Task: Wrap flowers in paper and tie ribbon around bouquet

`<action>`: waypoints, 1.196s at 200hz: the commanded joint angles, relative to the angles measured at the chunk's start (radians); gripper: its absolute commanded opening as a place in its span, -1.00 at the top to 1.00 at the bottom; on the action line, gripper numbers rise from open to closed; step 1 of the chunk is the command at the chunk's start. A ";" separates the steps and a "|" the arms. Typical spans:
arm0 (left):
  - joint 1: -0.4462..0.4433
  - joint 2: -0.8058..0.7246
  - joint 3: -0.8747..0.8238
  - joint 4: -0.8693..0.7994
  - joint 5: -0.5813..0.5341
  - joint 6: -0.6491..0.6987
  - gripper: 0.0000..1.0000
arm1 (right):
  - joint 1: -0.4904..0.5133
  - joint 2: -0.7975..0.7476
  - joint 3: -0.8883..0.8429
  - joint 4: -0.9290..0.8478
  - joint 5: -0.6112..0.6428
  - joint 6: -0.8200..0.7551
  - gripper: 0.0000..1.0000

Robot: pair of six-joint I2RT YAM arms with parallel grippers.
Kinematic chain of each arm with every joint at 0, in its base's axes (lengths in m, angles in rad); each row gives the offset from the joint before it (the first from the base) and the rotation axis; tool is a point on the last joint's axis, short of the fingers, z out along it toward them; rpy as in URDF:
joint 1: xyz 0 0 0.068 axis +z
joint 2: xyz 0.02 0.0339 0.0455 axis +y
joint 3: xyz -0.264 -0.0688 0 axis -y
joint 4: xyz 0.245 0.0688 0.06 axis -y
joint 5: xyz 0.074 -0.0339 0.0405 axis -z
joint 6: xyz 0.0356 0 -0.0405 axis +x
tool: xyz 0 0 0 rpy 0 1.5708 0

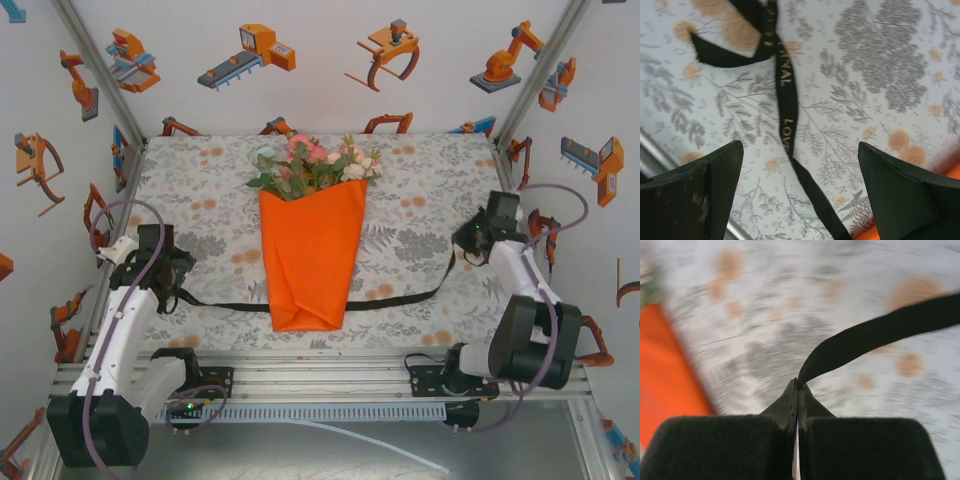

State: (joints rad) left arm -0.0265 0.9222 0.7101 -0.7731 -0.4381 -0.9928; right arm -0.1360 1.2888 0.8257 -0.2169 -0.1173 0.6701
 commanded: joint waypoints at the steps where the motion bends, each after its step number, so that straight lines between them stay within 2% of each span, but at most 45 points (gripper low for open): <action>1: 0.043 -0.014 0.005 -0.106 -0.057 -0.080 -0.73 | 0.139 -0.078 0.030 0.116 -0.027 -0.018 1.00; 30: 0.158 -0.019 -0.038 -0.049 0.012 -0.083 -0.67 | 0.247 -0.086 0.006 0.251 -0.057 -0.016 1.00; 48: 0.218 0.008 -0.058 0.003 0.046 -0.065 -0.67 | 0.273 -0.070 -0.013 0.306 -0.101 -0.013 1.00; 66: 0.264 0.068 -0.076 0.088 0.147 -0.028 -0.73 | 0.276 -0.065 -0.030 0.309 -0.109 -0.022 1.00; 91: 0.270 0.181 -0.044 0.112 0.145 -0.016 -0.70 | 0.277 -0.077 -0.054 0.326 -0.127 -0.022 1.00; 110: 0.270 0.235 -0.050 0.208 0.211 0.015 -0.66 | 0.277 -0.083 -0.062 0.328 -0.134 -0.020 1.00; 127: 0.270 0.298 -0.035 0.207 0.251 -0.016 -0.61 | 0.277 -0.086 -0.061 0.324 -0.137 -0.018 1.00; 172: 0.271 0.412 0.018 0.092 0.168 -0.110 -0.44 | 0.277 -0.111 -0.062 0.308 -0.093 -0.019 1.00; 202: 0.271 0.471 0.017 0.146 0.195 -0.129 -0.25 | 0.277 -0.118 -0.059 0.286 -0.085 -0.020 1.00; 239: 0.270 0.528 0.032 0.185 0.225 -0.113 0.28 | 0.277 -0.130 -0.052 0.274 -0.066 -0.026 1.00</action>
State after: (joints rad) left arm 0.2405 1.4132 0.7322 -0.6247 -0.2394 -1.0855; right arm 0.1364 1.1866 0.7712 0.0597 -0.2123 0.6594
